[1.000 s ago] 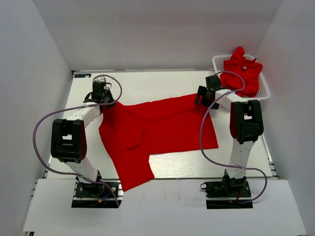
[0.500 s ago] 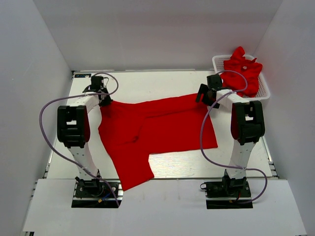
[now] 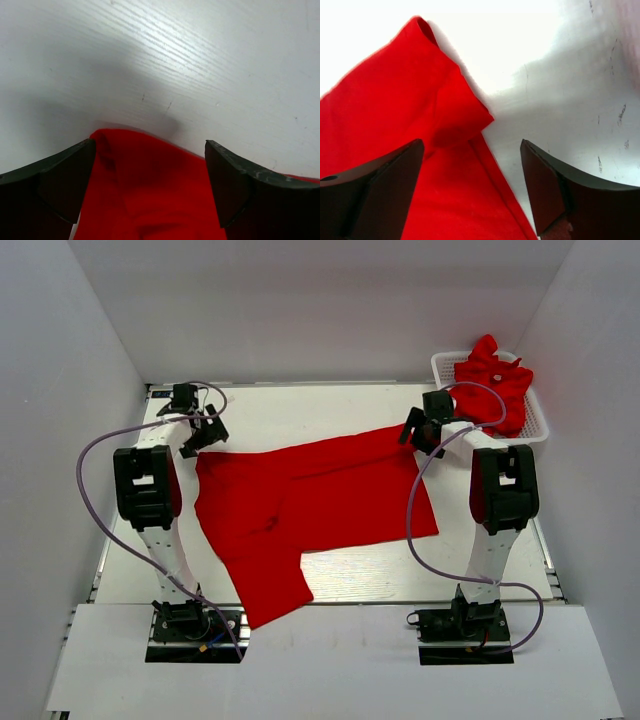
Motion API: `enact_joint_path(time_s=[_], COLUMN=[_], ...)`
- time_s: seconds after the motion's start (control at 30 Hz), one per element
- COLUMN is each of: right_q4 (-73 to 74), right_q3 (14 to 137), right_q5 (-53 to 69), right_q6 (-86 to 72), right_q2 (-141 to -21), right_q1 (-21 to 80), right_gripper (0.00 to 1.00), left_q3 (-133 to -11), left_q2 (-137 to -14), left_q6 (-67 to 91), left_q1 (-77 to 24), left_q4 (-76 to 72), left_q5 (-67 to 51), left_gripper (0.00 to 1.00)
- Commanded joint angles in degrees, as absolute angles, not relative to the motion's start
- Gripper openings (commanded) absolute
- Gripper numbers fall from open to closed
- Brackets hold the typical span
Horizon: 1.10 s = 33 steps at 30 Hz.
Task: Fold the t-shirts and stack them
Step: Fold the flattened tshirt in 1/3 of the way
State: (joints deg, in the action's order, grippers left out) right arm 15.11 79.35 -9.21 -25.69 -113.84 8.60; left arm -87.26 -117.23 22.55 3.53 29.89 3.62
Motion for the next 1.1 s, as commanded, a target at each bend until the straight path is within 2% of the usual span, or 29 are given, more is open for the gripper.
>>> enact_joint_path(time_s=[0.0,0.2,0.37,0.47,0.67,0.7,0.87,0.9,0.93,1.03,1.07], right_q4=[12.1,10.5,10.4,10.5,7.8,7.4,8.3,7.7,7.6,6.6,6.3], right_q3=[80.1,80.8,80.8,80.3,78.8,78.8,79.7,79.5,79.5,78.2,78.1], right_q5=[-10.0,-10.1,-10.4,-10.8,-10.6,-10.8,-11.3,-11.5,-11.6,-12.0,-12.2], right_q6=[-28.6,-30.5,-32.1,-32.2,-33.0,-33.1,-33.5,-33.7,-33.8,-33.8,-33.1], right_q2=[-112.5,-114.7,-116.5,-116.9,-117.6,-117.9,-119.4,-119.4,-119.1,-117.7,-117.4], right_q1=[6.8,6.9,6.8,6.9,7.1,7.1,7.1,7.2,7.1,7.2,7.1], right_gripper=[0.82,0.73,0.65,0.65,0.51,0.44,0.39,0.35,0.25,0.08,0.0], left_q3=[-90.4,-88.7,-82.6,-79.0,-71.8,-70.4,-69.0,-68.5,-68.5,-68.5,-67.9], left_q2=[-114.3,-107.6,-100.7,-98.1,-92.1,-91.5,-90.0,-89.4,-89.4,-88.8,-88.8], left_q6=[22.5,21.8,21.8,21.8,22.3,22.3,22.8,22.9,22.9,22.9,22.9], left_q1=[4.4,4.4,4.4,4.4,4.4,4.4,4.4,4.4,4.4,4.4,4.4], left_q4=[32.8,32.8,31.4,30.1,28.6,27.7,27.7,27.7,27.7,27.2,27.2], left_q5=[4.3,3.1,1.9,1.9,0.4,0.4,0.9,0.9,0.9,0.3,0.3], left_gripper=[1.0,1.0,1.0,1.0,1.0,1.0,1.0,1.0,1.0,1.0,1.0])
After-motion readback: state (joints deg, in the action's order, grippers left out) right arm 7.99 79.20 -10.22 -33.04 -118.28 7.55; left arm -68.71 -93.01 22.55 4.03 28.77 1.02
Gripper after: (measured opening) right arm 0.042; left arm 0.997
